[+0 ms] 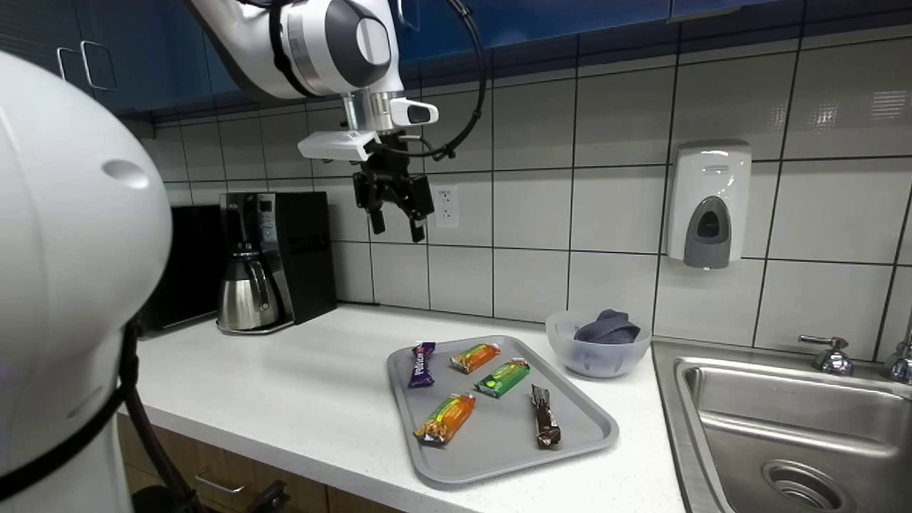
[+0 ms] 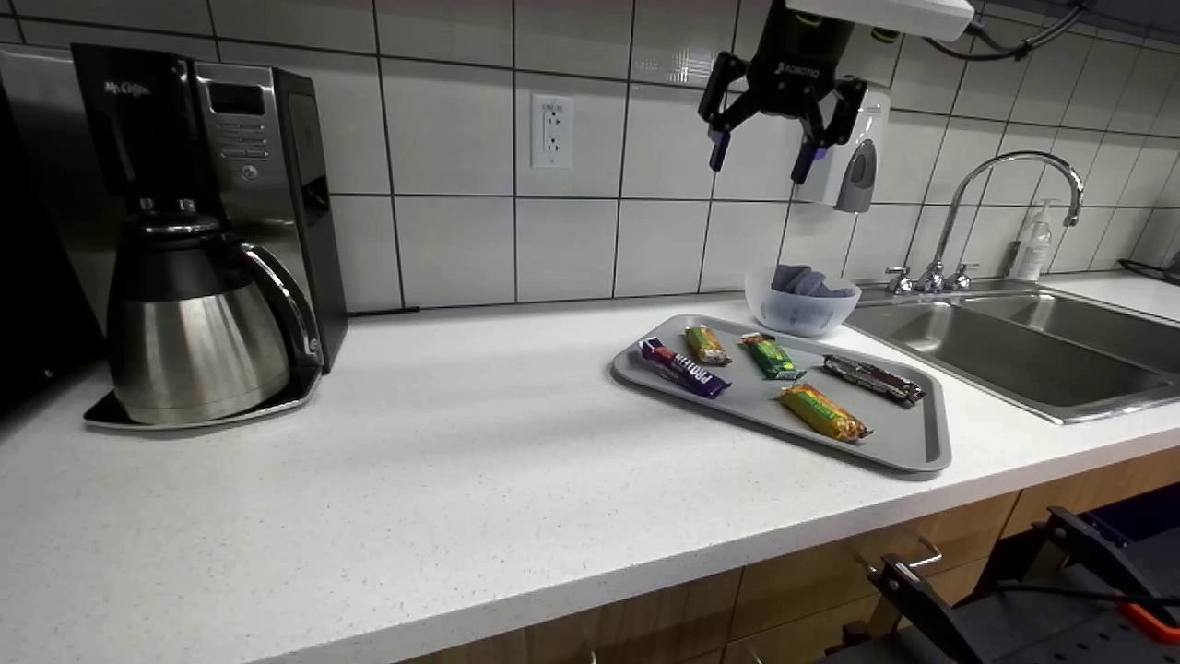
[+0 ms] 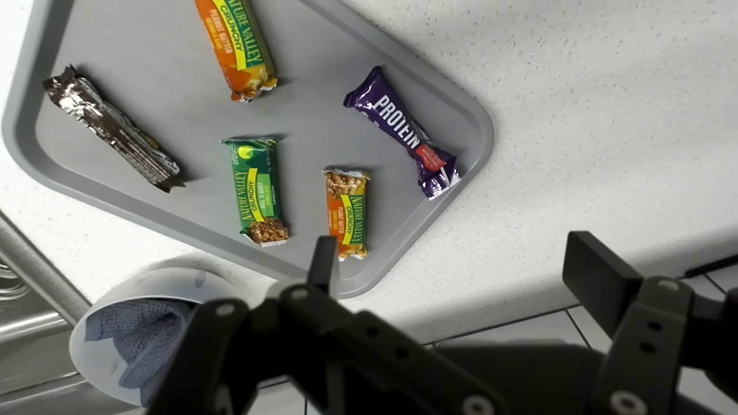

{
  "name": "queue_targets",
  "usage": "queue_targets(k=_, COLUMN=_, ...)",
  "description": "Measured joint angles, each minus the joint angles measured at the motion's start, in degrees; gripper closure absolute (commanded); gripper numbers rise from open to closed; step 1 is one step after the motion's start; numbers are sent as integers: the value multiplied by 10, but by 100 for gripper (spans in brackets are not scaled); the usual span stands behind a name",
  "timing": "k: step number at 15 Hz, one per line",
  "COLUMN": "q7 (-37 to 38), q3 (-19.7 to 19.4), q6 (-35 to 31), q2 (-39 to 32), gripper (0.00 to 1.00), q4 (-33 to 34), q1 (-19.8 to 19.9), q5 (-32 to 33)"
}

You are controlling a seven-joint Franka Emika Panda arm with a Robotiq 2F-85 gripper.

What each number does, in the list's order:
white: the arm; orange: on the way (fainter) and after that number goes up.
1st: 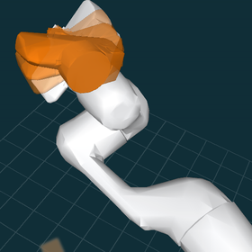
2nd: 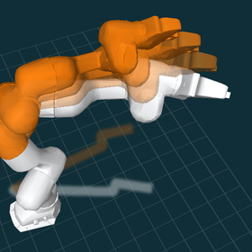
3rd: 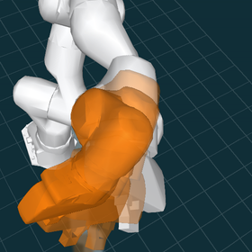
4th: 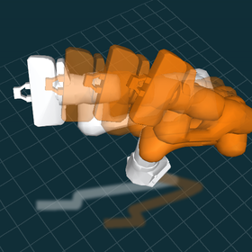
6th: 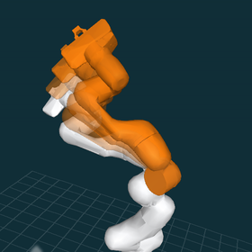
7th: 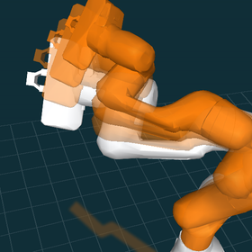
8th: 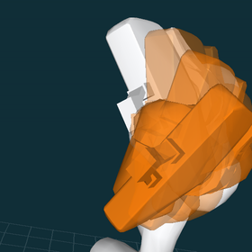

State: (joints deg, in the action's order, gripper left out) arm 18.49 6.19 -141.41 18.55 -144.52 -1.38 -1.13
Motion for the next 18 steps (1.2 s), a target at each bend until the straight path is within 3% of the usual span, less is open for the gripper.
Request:
queue_targets(k=10, q7=-20, q3=1, q6=-23, q2=-5, gripper=0, q4=-31, q1=-3, q5=4)
queue_targets(k=18, q7=-58, q3=-4, q6=-69, q2=-55, gripper=0, q4=-39, q1=-3, q5=8)
